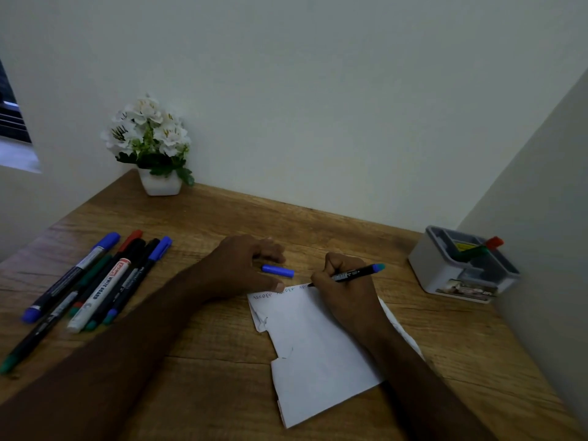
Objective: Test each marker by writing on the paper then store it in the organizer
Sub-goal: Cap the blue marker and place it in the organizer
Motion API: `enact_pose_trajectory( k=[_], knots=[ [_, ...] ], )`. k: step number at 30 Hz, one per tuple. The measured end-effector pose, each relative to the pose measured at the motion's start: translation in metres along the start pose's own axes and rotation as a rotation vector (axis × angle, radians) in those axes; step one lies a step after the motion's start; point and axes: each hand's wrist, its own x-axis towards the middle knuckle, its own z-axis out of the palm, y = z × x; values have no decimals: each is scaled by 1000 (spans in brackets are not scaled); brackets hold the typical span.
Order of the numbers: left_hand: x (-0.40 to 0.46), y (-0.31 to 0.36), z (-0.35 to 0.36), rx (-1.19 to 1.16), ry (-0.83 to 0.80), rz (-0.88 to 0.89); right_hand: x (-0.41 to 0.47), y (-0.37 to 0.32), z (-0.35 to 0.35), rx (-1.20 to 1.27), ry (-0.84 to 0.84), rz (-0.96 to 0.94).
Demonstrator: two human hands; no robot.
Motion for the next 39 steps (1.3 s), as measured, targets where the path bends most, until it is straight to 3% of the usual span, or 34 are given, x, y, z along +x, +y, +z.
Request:
enact_pose_trajectory(
  k=[39],
  knots=[
    [-1,0,-1,-5,-18,-15,-1,-3,0,45,72,24]
  ],
)
